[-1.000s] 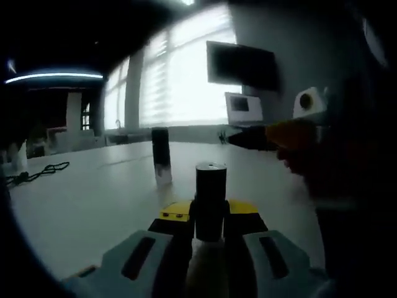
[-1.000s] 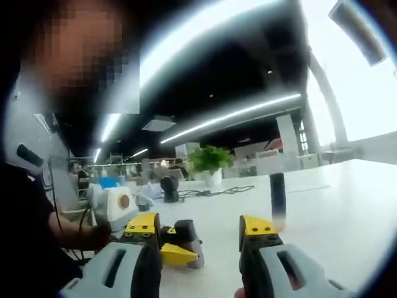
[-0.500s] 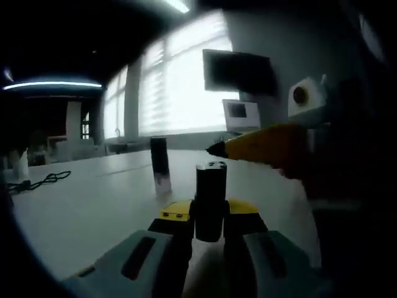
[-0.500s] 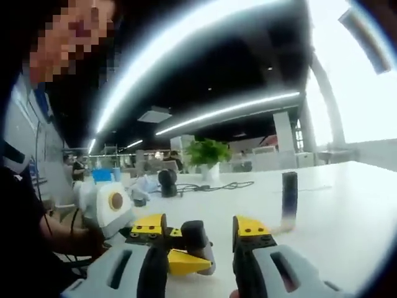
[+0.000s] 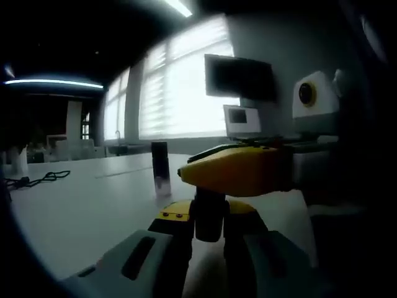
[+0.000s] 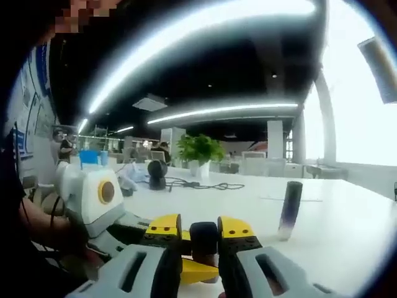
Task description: Pick up cosmetic bottle twist off cap place on table pick up cap screw tight cap place on table
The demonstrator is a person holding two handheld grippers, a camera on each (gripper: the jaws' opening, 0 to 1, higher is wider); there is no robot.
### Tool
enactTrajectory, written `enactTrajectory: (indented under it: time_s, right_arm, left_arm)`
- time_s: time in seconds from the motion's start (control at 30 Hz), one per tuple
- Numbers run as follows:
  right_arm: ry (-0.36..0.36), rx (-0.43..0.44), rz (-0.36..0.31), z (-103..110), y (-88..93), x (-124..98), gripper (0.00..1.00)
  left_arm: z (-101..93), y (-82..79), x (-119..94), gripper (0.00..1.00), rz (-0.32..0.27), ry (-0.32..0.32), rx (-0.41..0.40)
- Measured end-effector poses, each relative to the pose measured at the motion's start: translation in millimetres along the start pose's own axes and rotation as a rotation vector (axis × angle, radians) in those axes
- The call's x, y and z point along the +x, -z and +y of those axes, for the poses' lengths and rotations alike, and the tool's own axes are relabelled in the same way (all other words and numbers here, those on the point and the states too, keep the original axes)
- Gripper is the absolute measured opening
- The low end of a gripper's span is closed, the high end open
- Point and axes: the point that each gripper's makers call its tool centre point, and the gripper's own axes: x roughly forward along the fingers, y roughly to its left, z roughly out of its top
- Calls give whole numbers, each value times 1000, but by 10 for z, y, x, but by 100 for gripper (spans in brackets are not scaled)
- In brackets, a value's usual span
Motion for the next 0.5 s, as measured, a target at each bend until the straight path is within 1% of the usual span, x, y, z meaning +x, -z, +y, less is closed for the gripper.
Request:
enactTrajectory:
  time_s: [0.1,0.17,0.2,0.23,0.27,0.3,0.5]
  right_arm:
    - [6,-18,5,-1,16,1,16]
    - [8,-31,16,2,40,5,16]
    - [11,-27,14,-5,39,0,15]
    - [17,-22,11,-17,36,-3,14]
    - [17,-17,12,-24,38,-7,12]
    - [15,-20,25,-28,57,-9,12]
    - [-5,-23,34,-56,69,-18,11]
  left_arm:
    - [-3,-5,-3,8,0,0,2]
    - [-20,-85,-20,8,-39,4,9]
    - [-18,-86,-30,8,-40,2,9]
    - [-11,-75,-27,8,-34,1,4]
    - [-5,-33,-26,8,-13,-1,2]
    - [-6,-34,-15,8,-14,1,7]
    - [-28,-21,-8,8,-4,9,23]
